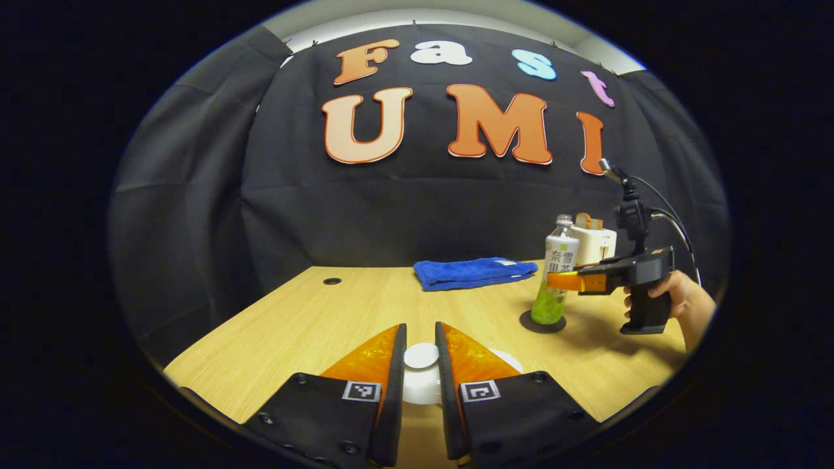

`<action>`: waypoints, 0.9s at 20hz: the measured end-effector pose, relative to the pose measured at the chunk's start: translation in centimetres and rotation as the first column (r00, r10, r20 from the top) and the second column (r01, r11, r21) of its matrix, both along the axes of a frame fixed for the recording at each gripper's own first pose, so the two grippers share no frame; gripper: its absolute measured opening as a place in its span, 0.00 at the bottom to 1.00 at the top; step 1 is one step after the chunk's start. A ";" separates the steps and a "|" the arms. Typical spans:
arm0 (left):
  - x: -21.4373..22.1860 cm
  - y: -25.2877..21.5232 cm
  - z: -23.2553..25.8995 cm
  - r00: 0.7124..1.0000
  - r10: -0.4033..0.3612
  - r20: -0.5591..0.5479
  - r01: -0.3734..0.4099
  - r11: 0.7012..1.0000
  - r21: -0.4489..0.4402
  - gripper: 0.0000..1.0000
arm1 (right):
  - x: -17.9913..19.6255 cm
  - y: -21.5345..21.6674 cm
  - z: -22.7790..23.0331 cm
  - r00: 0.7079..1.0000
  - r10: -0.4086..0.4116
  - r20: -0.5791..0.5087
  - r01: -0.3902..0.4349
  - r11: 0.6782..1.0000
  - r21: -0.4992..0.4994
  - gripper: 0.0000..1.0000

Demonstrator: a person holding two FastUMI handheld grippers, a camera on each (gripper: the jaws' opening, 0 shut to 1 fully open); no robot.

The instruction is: Open the teacup lid with one hand, grasp the water bottle and pour water into the teacup with the other hand; after pouring, place the water bottle on the coaster and then close the teacup lid.

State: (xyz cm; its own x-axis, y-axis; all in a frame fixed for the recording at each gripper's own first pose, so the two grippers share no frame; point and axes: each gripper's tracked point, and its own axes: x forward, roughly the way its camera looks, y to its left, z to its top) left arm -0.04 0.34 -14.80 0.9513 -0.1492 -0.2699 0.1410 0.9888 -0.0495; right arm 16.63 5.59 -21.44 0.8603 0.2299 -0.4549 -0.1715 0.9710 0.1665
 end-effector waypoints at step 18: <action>1.1 -5.4 -5.8 0.992 -0.088 -0.096 0.102 0.983 0.156 0.31 | -4.4 -0.8 4.0 0.994 0.037 0.099 -0.038 0.999 0.005 0.92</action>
State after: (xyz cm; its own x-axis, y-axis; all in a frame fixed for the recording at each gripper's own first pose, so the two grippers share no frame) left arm 1.10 -5.08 -20.57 0.9063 -0.1859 -0.3795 0.2368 0.9672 0.0917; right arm 12.27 4.78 -17.42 0.8918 0.2657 -0.3663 -0.2237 0.9625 0.1537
